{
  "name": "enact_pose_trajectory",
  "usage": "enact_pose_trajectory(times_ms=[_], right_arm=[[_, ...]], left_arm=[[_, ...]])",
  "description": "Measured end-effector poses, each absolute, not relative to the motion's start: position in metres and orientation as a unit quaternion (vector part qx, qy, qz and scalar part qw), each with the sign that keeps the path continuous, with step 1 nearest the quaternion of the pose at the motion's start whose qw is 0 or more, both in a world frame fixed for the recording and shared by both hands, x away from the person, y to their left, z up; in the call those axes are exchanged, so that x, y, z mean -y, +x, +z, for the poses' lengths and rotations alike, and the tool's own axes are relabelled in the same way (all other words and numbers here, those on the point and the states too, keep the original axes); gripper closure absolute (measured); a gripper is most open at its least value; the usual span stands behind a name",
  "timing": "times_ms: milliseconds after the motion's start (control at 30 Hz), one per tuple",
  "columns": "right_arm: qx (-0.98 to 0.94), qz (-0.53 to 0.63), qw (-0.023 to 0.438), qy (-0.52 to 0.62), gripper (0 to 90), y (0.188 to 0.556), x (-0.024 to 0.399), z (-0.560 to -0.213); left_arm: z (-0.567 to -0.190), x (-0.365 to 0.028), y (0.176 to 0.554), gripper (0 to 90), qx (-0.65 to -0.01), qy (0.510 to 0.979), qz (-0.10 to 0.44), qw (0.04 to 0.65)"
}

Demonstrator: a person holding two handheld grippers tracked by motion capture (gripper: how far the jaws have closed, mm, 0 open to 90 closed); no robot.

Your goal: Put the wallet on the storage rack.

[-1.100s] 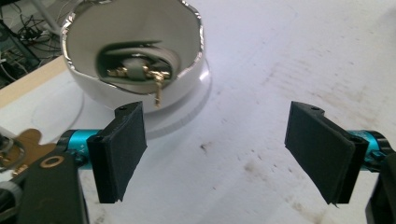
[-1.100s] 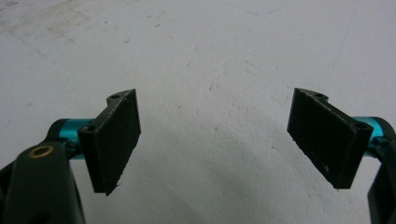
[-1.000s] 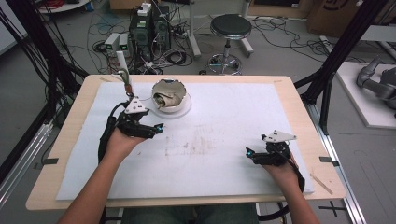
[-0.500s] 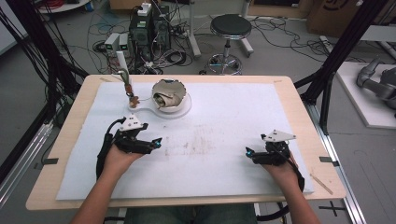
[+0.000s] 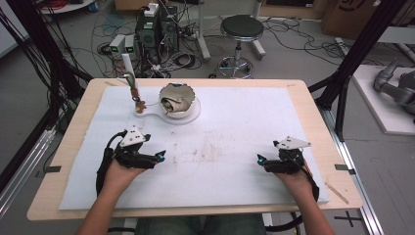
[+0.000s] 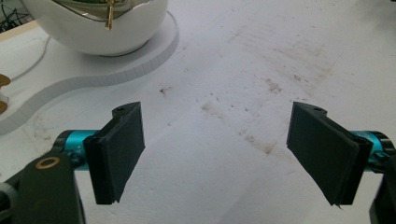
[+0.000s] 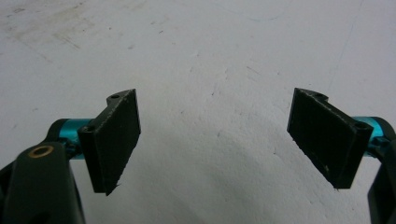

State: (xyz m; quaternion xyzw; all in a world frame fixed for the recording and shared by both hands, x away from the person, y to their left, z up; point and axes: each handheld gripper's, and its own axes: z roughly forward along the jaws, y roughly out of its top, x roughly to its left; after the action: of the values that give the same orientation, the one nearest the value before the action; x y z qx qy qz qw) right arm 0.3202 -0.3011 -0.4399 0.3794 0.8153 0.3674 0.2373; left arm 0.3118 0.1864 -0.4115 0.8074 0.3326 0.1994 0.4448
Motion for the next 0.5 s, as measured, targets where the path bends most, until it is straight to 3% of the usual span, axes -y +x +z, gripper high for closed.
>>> enact_pose_trajectory(times_ms=[500], right_arm=[[-0.814, 0.364, 0.238, 0.384, 17.5, 0.3278, 0.2997, -0.4394]], left_arm=[[-0.4197, -0.1965, 0.3095, 19.1, -0.337, 0.813, 0.191, 0.436]])
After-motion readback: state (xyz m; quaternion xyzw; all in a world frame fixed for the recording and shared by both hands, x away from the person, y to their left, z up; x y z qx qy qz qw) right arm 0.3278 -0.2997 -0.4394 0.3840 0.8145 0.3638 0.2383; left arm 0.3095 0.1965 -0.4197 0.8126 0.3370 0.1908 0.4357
